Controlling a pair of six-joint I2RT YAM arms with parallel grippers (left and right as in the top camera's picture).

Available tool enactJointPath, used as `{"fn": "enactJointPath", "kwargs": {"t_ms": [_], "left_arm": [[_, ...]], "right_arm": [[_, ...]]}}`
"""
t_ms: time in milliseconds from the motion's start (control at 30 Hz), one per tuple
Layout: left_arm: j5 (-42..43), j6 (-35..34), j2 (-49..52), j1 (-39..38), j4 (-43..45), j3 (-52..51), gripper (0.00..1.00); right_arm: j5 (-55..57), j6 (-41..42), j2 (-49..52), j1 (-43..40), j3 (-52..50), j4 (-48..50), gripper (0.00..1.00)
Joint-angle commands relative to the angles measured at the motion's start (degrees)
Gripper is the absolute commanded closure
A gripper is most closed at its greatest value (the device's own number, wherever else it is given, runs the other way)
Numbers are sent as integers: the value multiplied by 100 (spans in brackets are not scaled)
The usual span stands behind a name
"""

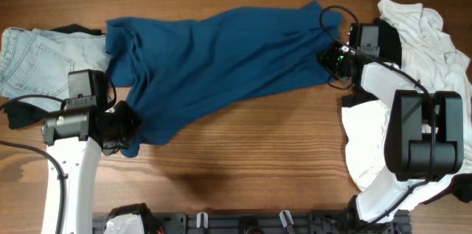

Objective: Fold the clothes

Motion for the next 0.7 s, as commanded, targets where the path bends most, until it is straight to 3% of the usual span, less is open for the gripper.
{"fn": "enactJointPath", "kwargs": {"t_ms": [0,200,433,500,600,667], "left_arm": [[-52,87,-20,42,15,20,96],[-37,85,-20,42,15,22,96],[-37,85,-20,42,15,20,96],[-37,85,-20,42,15,20,96],[-37,85,-20,42,15,20,96],[-37,85,-20,42,15,22,96]], "right_arm": [[280,131,133,15,-17,26,64],[649,271,151,188,-17,219,56],[664,280,632,417,-15,393,55],[664,280,664,417,-15,400,62],[662,273,664,417,-15,389,86],[664,275,662,415,-15,350,93]]}}
